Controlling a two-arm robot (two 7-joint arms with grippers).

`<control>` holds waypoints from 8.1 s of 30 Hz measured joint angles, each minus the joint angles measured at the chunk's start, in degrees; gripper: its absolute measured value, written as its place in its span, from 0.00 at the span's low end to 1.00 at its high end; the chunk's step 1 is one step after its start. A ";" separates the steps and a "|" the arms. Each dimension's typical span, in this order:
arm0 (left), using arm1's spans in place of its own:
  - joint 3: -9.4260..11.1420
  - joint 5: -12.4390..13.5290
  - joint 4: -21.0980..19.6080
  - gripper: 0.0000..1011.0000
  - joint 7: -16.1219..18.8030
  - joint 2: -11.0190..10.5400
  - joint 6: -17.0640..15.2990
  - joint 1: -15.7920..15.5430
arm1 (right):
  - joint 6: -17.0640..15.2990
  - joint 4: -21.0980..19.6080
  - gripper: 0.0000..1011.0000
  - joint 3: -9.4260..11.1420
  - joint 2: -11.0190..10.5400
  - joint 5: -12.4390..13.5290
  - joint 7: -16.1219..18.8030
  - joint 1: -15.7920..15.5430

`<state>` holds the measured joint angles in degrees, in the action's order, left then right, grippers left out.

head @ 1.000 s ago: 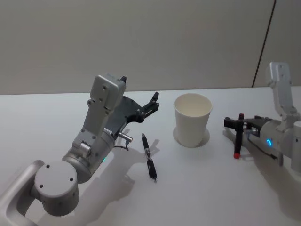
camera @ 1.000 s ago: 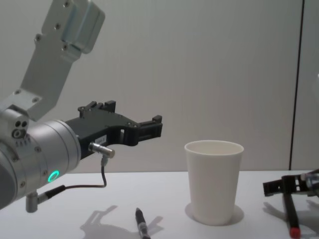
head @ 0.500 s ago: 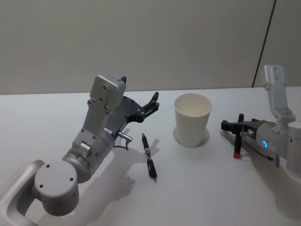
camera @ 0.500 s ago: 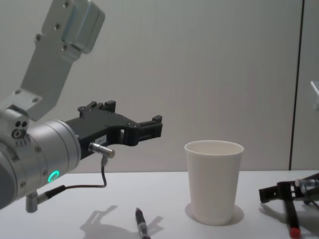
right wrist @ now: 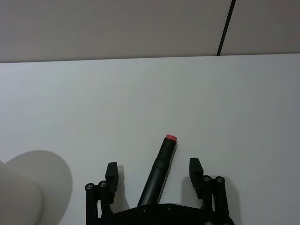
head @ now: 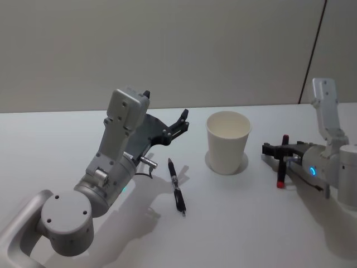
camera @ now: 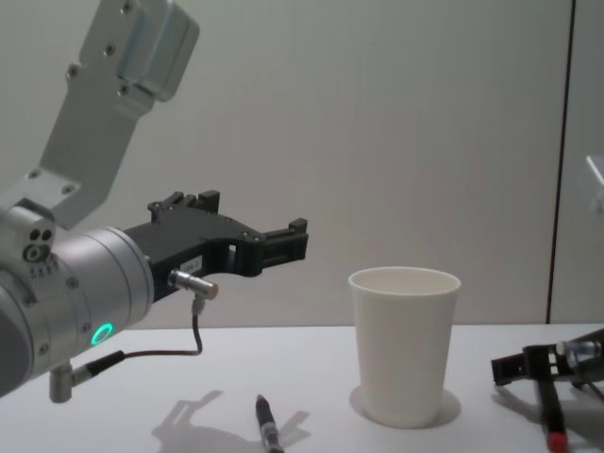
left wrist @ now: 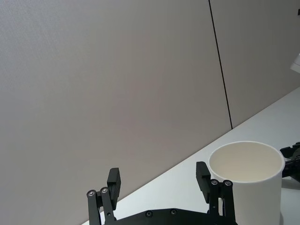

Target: Place the pen into the pen holder.

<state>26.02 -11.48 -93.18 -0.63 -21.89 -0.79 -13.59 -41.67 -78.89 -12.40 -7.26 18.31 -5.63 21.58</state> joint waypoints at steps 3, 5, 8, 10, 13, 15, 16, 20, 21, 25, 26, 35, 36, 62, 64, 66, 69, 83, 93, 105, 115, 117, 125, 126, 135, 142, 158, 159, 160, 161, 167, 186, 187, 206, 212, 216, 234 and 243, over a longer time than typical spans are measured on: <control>0.00 0.00 0.00 0.99 0.00 0.00 0.00 0.00 | 0.01 0.05 0.91 0.00 0.03 -0.02 -0.01 0.02; 0.00 0.00 0.00 0.99 0.00 0.00 0.00 0.00 | 0.01 0.09 0.89 0.01 0.05 -0.02 -0.01 0.03; 0.00 0.00 0.00 0.99 0.00 0.00 0.00 0.00 | 0.01 0.13 0.86 0.00 0.08 -0.02 0.01 0.03; 0.00 0.00 0.00 0.99 0.00 0.00 0.00 0.00 | 0.02 0.17 0.85 0.00 0.09 -0.03 0.02 0.04; 0.00 0.00 0.00 0.99 0.00 0.00 0.00 0.00 | 0.02 0.20 0.83 -0.01 0.11 -0.03 0.03 0.04; 0.00 0.00 0.00 0.99 0.00 0.00 0.00 0.00 | 0.02 0.21 0.82 -0.02 0.11 -0.03 0.03 0.04; 0.00 0.00 0.00 0.99 0.00 0.00 0.00 0.00 | 0.03 0.21 0.81 -0.02 0.12 -0.03 0.04 0.04; 0.00 0.00 0.00 0.99 0.00 0.00 0.00 0.00 | 0.03 0.23 0.79 -0.04 0.14 -0.03 0.05 0.03; 0.00 0.00 0.00 0.99 0.00 0.00 0.00 0.00 | 0.03 0.24 0.79 -0.04 0.14 -0.03 0.05 0.03; 0.00 0.00 0.00 0.99 0.00 0.00 0.00 0.00 | 0.03 0.26 0.77 -0.05 0.16 -0.03 0.07 0.03; 0.00 0.00 0.00 0.99 0.00 0.00 0.00 0.00 | 0.03 0.26 0.76 -0.06 0.16 -0.03 0.07 0.03; 0.00 0.00 0.00 0.99 0.00 0.00 0.00 0.00 | 0.03 0.30 0.70 -0.08 0.18 -0.01 0.11 0.03; 0.00 0.00 0.00 0.99 0.00 0.00 0.00 0.00 | 0.03 0.31 0.69 -0.08 0.18 -0.01 0.12 0.03; 0.00 0.00 0.00 0.99 0.00 0.00 0.00 0.00 | -0.07 0.32 0.52 -0.08 0.19 -0.01 0.13 0.03; 0.00 0.00 0.00 0.99 0.00 0.00 0.00 0.00 | -0.07 0.32 0.51 -0.08 0.19 -0.01 0.13 0.03; 0.00 0.00 0.00 0.99 0.00 0.00 0.00 0.00 | -0.07 0.32 0.49 -0.08 0.19 0.00 0.13 0.03; 0.00 0.00 0.00 0.99 0.00 0.00 0.00 0.00 | -0.07 0.32 0.48 -0.08 0.19 0.00 0.12 0.03; 0.00 0.00 0.00 0.99 0.00 0.00 0.00 0.00 | -0.08 0.32 0.39 -0.09 0.19 0.00 0.13 0.03; 0.00 0.00 0.00 0.99 0.00 0.00 0.00 0.00 | -0.08 0.32 0.31 -0.08 0.19 -0.01 0.13 0.03; 0.00 0.00 0.00 0.99 0.00 0.00 0.00 0.00 | -0.08 0.32 0.20 -0.09 0.19 -0.01 0.13 0.03; 0.00 0.00 0.00 0.99 0.00 0.00 0.00 0.00 | -0.07 0.31 0.18 -0.08 0.19 -0.01 0.13 0.03; 0.00 0.00 0.00 0.99 0.00 0.00 0.00 0.00 | -0.06 0.31 0.18 -0.08 0.19 -0.01 0.12 0.03; 0.00 0.00 0.00 0.99 0.00 0.00 0.00 0.00 | -0.06 0.31 0.18 -0.08 0.19 -0.01 0.12 0.03; 0.00 0.00 0.00 0.99 0.01 0.00 0.00 0.00 | -0.06 0.31 0.18 -0.08 0.19 -0.01 0.12 0.03; 0.00 0.00 0.00 0.99 0.00 0.00 0.00 0.00 | 0.96 0.20 0.18 -0.25 0.15 -0.94 0.47 -0.08; 0.00 0.00 0.00 0.99 0.00 0.00 0.00 0.00 | 4.05 -0.62 0.18 -0.31 0.05 -2.42 0.48 -0.34; 0.00 0.00 0.00 0.99 0.00 0.00 0.00 0.00 | 13.50 -3.66 0.18 -0.01 0.30 -4.54 -1.54 -0.59; 0.00 0.00 0.00 0.99 0.00 0.00 0.00 0.00 | 13.96 -3.83 0.18 0.01 0.34 -4.59 -1.62 -0.59; 0.00 0.00 0.00 0.99 0.00 0.00 0.00 0.00 | 14.53 -4.02 0.18 0.02 0.38 -4.64 -1.70 -0.59; 0.00 0.00 0.00 0.99 0.00 0.00 0.00 0.00 | 15.38 -4.48 0.18 0.05 0.47 -4.73 -1.86 -0.57; 0.00 0.00 0.00 0.99 0.00 0.00 0.00 0.00 | 18.46 -6.08 0.18 0.07 0.84 -4.89 -2.06 -0.40; 0.00 0.00 0.00 0.99 0.00 0.00 0.00 0.00 | 29.32 -10.74 0.18 -1.82 4.03 -5.72 1.60 1.70; 0.00 0.00 0.00 0.99 0.00 0.00 0.00 0.00 | 30.27 -10.82 0.18 -2.17 4.41 -5.98 2.19 1.91; 0.00 0.00 0.00 0.99 0.00 0.00 0.00 0.00 | 41.38 -7.20 0.18 -6.72 7.33 -15.22 7.23 2.18; 0.00 0.00 0.00 0.99 0.00 0.00 0.00 0.00 | 43.49 -5.69 0.18 -7.19 7.13 -17.81 7.13 1.48; 0.00 0.00 0.00 0.99 0.00 0.00 0.00 0.00 | 45.20 -4.40 0.18 -7.37 6.89 -19.45 6.75 1.01; 0.00 0.00 0.00 0.99 0.00 0.00 0.00 0.00 | 49.74 0.87 0.18 -8.38 7.13 -22.14 6.17 -0.09; 0.00 0.00 0.00 0.99 0.00 0.00 0.00 0.00 | 50.68 3.52 0.18 -8.90 7.61 -22.84 5.63 -0.29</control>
<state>26.02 -11.48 -93.18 -0.62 -21.89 -0.79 -13.59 9.01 -75.37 -21.30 0.35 -4.53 0.00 21.29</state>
